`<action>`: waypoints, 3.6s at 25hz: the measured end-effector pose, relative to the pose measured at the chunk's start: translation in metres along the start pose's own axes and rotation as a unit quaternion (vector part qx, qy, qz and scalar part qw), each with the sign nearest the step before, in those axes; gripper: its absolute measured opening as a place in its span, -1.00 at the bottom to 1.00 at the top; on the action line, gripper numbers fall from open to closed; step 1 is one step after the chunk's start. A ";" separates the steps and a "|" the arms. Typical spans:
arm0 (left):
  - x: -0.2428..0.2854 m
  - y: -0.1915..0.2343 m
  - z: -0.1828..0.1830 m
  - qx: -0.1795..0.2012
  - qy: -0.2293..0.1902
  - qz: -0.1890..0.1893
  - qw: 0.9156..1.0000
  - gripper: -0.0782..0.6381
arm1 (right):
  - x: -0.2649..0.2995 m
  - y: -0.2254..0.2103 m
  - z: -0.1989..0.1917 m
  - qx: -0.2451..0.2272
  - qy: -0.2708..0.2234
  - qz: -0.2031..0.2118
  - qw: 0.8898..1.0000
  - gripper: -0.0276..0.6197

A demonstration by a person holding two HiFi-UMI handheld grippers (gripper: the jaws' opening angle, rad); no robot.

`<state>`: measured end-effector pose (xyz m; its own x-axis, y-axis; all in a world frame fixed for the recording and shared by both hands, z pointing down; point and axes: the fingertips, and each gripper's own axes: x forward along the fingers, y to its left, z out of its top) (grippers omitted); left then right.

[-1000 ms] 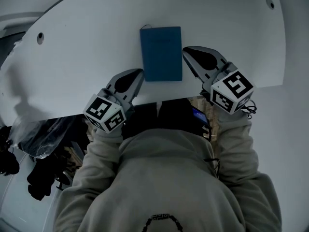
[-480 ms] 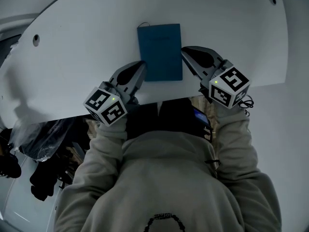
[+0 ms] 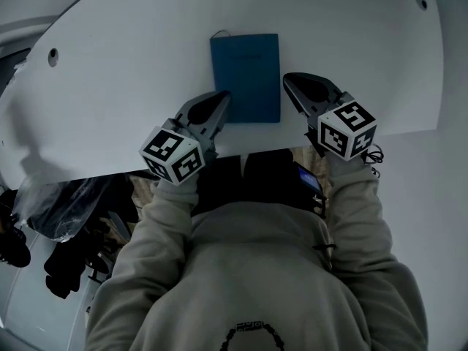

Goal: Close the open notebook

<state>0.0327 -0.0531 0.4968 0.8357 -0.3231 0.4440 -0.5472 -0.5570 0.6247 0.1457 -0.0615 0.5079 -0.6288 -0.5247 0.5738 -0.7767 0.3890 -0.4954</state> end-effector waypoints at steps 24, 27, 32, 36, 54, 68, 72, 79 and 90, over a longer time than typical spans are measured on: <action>0.020 0.034 -0.035 -0.004 0.034 0.048 0.998 -0.80 | 0.037 -0.009 -0.043 0.016 0.082 0.004 0.997 -0.37; 0.022 0.036 -0.037 -0.003 0.044 0.045 0.998 -0.80 | 0.040 -0.007 -0.043 0.021 0.083 0.007 0.996 -0.37; 0.026 0.032 -0.039 -0.002 0.058 0.031 0.998 -0.80 | 0.042 -0.008 -0.042 0.020 0.084 0.012 0.996 -0.37; 0.028 0.029 -0.040 0.007 0.062 0.029 0.998 -0.80 | 0.041 -0.008 -0.039 0.021 0.078 0.013 0.997 -0.37; 0.030 0.021 -0.038 -0.020 0.031 0.008 0.999 -0.80 | 0.018 0.044 0.012 0.022 0.000 0.073 0.997 -0.37; -0.050 0.062 -0.050 -0.056 0.004 0.062 0.996 -0.80 | 0.033 0.124 0.044 -0.012 -0.030 0.172 0.985 -0.38; -0.071 0.072 -0.058 -0.056 0.007 0.071 0.996 -0.80 | 0.042 0.142 0.047 -0.015 -0.030 0.185 0.982 -0.38; -0.096 0.081 -0.056 -0.069 -0.024 0.085 0.994 -0.80 | 0.060 0.169 0.048 -0.058 -0.007 0.191 0.980 -0.38; -0.141 0.100 -0.068 -0.085 -0.039 0.105 0.990 -0.80 | 0.100 0.202 0.028 -0.058 0.026 0.206 0.976 -0.38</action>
<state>-0.1430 -0.0112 0.5409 0.6996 -0.4796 0.5297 -0.7040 -0.3359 0.6258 -0.0732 -0.0563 0.4474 -0.8879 -0.2667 0.3749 -0.4535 0.6442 -0.6159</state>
